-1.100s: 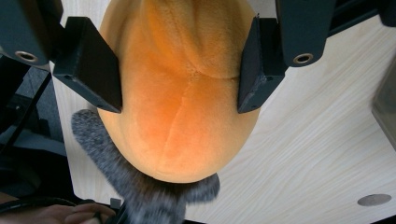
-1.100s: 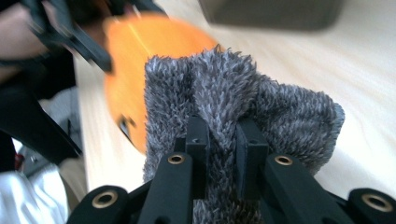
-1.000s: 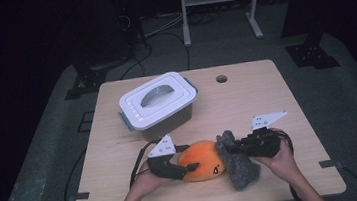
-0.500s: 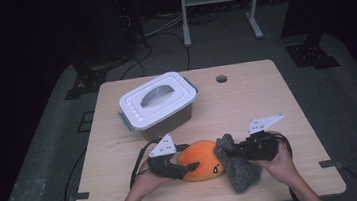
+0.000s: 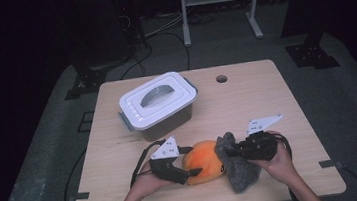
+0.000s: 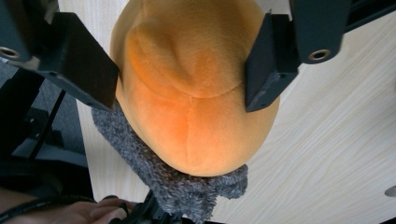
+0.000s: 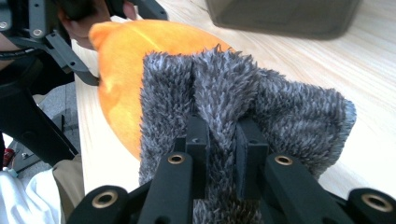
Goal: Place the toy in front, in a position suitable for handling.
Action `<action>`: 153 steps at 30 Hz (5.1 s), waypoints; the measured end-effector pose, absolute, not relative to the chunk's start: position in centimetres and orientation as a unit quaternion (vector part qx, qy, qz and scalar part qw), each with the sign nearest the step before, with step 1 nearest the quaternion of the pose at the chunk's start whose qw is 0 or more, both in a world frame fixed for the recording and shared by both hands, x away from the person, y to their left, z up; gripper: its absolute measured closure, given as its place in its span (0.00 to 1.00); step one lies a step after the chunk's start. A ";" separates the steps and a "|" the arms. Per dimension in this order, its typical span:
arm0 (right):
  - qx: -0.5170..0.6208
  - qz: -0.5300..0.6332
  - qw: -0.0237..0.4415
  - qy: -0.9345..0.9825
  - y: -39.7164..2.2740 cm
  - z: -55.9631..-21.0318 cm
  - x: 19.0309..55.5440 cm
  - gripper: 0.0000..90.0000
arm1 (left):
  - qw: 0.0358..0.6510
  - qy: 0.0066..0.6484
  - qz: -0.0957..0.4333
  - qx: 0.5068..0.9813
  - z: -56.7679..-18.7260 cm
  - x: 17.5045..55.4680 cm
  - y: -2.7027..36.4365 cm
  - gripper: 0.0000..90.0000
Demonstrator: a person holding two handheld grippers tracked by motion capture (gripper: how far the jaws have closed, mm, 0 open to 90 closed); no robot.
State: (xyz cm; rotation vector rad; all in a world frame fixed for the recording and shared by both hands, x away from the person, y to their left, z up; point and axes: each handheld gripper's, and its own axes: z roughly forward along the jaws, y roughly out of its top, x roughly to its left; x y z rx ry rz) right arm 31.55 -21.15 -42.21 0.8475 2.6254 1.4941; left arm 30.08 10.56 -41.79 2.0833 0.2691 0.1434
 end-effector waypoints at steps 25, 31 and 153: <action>0.223 0.503 0.004 0.835 -20.3 -39.6 30.1 0.87 | 0.491 0.090 0.057 0.865 -41.8 29.7 9.6 0.39; 0.189 0.489 0.020 0.851 -18.3 -38.5 29.2 0.86 | 0.485 0.073 0.069 0.869 -41.6 29.3 9.2 0.40; 0.249 0.495 -0.025 0.832 -19.7 -41.0 30.7 0.86 | 0.482 0.103 0.053 0.868 -41.4 30.6 9.3 0.22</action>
